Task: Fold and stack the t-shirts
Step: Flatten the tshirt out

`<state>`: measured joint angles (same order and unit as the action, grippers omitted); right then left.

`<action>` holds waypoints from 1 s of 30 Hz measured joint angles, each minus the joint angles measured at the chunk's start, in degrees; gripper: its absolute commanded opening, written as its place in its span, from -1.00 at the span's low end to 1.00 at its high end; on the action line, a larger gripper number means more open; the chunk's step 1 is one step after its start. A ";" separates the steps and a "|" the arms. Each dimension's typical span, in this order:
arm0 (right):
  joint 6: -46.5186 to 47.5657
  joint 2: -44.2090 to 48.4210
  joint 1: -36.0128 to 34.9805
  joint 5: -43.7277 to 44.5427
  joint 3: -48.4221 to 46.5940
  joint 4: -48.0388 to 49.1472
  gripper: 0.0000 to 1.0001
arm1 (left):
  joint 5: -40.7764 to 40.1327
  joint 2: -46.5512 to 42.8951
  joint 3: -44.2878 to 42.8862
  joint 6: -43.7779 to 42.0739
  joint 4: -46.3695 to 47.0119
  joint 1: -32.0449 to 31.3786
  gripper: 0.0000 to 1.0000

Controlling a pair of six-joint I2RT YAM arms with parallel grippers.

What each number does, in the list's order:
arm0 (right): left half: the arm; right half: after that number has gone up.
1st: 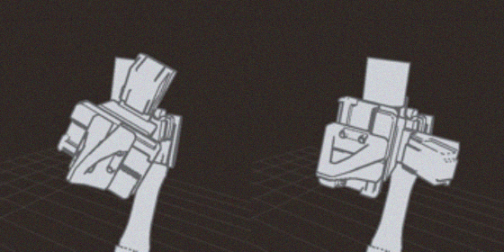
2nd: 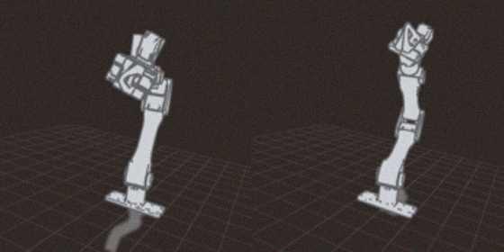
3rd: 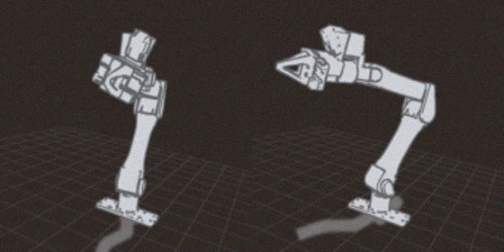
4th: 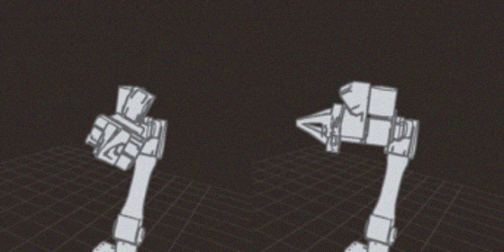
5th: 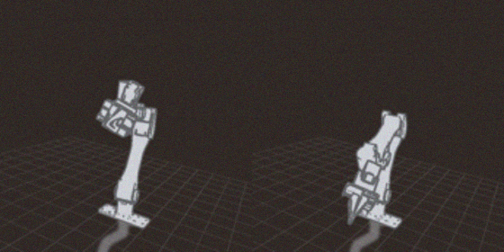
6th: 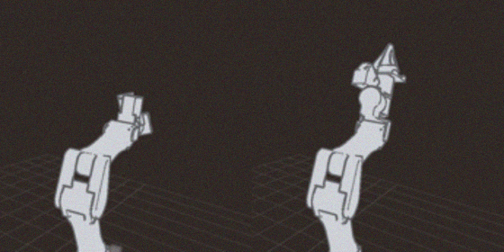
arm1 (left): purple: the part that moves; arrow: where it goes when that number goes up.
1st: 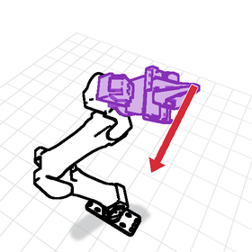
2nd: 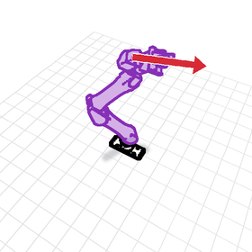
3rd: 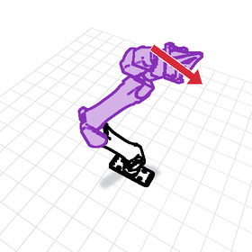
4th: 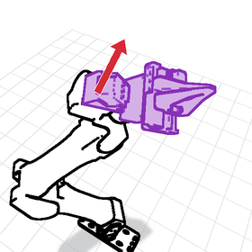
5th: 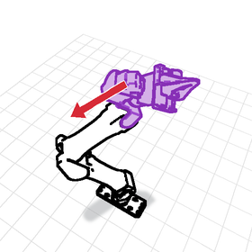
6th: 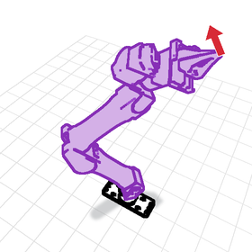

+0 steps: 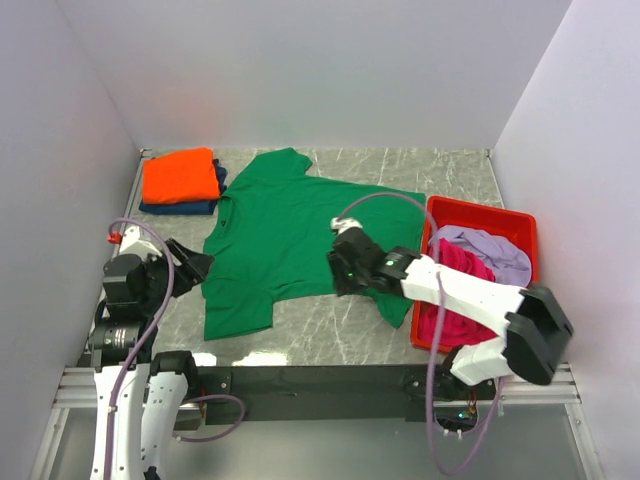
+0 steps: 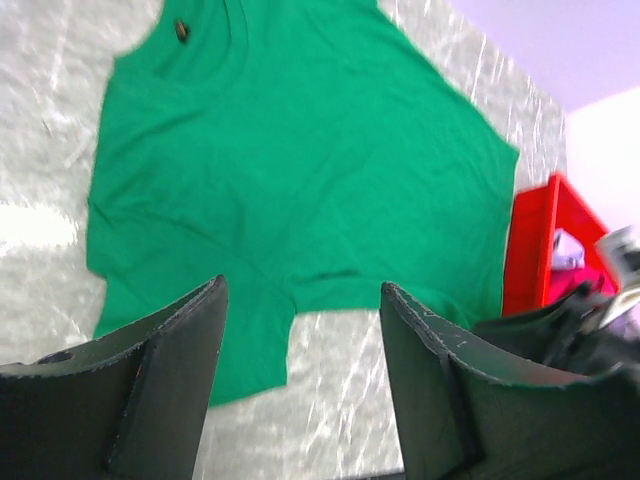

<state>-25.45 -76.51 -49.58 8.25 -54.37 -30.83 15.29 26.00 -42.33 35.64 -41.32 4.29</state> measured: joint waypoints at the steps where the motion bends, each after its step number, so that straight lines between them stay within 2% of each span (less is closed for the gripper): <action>1: 0.00 -1.55 -0.76 -0.96 -0.31 1.09 -0.07 | -0.44 0.09 0.00 0.20 0.57 0.00 0.34; 5: 0.00 -7.50 -3.56 -3.69 -3.43 4.07 -0.08 | -2.86 2.05 0.68 1.68 5.14 -0.37 0.34; 8: 0.00 -9.53 -4.57 -4.44 -5.14 5.62 -0.08 | -5.79 6.95 1.18 3.10 9.38 -2.67 0.35; 11: 0.00 -9.66 -4.66 -4.48 -5.31 6.45 -0.08 | -13.03 14.88 1.11 4.63 14.53 -10.03 0.44; 13: 0.00 -9.66 -4.66 -4.28 -5.31 6.58 -0.08 | -18.86 20.22 0.55 5.64 16.31 -16.52 0.60; 16: 0.00 -9.49 -4.63 -3.37 -5.25 6.58 -0.06 | -25.81 24.87 0.20 6.69 17.05 -22.03 0.76; 22: 0.00 -5.75 -1.73 -2.49 -2.03 7.08 -0.04 | -38.12 21.92 4.98 12.72 16.39 -25.62 0.75; 27: 0.31 -1.73 2.86 -2.80 1.44 8.31 -0.04 | -47.08 17.53 12.68 22.75 11.69 -31.71 0.76; 30: 0.63 -0.42 5.01 -3.50 3.76 9.44 -0.04 | -51.21 18.01 13.75 28.74 8.31 -34.10 0.78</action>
<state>-24.82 -76.93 -44.58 4.75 -50.61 -21.39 -35.92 44.01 -28.58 64.38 -33.01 -29.80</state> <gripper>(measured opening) 0.480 0.883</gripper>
